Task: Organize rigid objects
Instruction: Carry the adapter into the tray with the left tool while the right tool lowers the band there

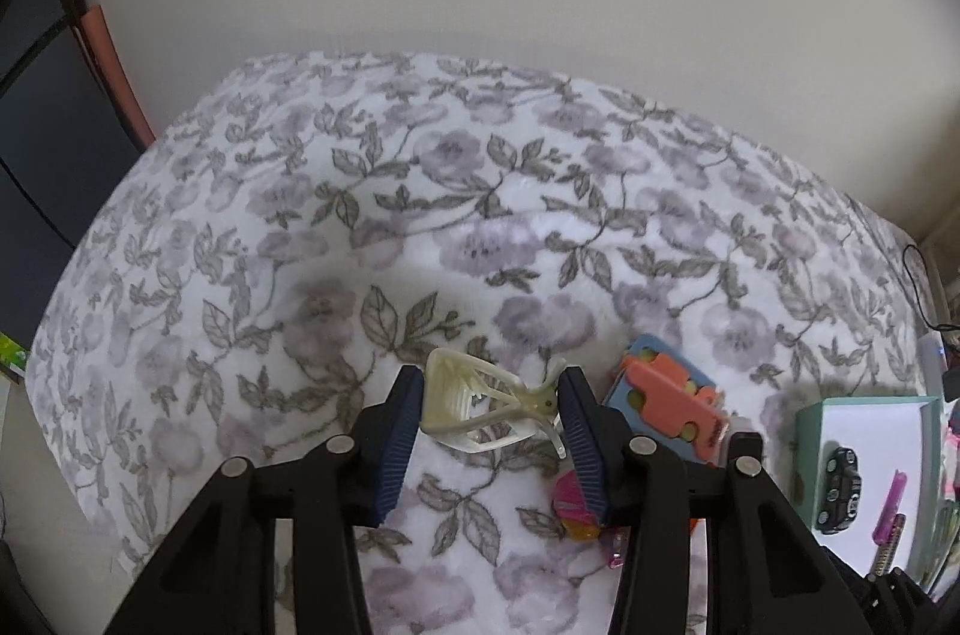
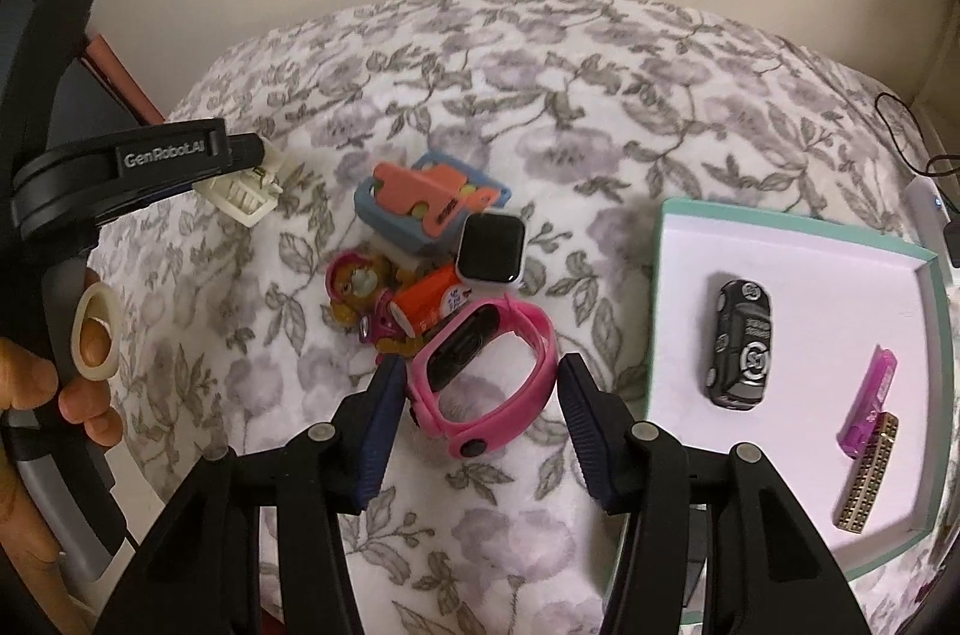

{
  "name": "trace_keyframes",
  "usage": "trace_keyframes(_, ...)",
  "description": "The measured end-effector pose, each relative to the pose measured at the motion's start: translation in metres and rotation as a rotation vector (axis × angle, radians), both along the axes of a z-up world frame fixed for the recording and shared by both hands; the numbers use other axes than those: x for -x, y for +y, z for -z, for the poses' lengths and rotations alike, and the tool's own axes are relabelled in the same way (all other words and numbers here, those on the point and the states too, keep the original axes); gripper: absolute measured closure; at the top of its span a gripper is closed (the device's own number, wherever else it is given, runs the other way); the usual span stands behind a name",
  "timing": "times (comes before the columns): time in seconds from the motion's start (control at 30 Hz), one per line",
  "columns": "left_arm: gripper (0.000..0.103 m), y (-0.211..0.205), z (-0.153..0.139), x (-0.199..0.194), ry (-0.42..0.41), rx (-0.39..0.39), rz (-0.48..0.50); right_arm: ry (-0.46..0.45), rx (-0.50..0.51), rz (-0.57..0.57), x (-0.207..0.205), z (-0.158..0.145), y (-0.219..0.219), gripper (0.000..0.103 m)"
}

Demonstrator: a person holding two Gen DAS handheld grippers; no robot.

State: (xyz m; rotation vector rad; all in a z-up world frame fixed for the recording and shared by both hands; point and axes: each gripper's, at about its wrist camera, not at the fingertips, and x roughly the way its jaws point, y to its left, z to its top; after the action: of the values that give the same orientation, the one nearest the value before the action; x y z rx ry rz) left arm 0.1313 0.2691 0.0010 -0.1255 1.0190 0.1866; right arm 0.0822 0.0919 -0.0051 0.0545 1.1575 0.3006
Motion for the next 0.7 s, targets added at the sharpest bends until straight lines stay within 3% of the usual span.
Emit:
trace_keyframes(0.43,0.054,-0.043,-0.063,0.022,-0.134,-0.010,0.068,-0.070,0.012,0.156,0.002,-0.037,-0.060,0.049)
trace_keyframes(0.7,0.054,-0.091,-0.071,0.036,-0.145,-0.028,0.162,0.011,0.042,0.285,0.003,-0.026,-0.111,0.049)
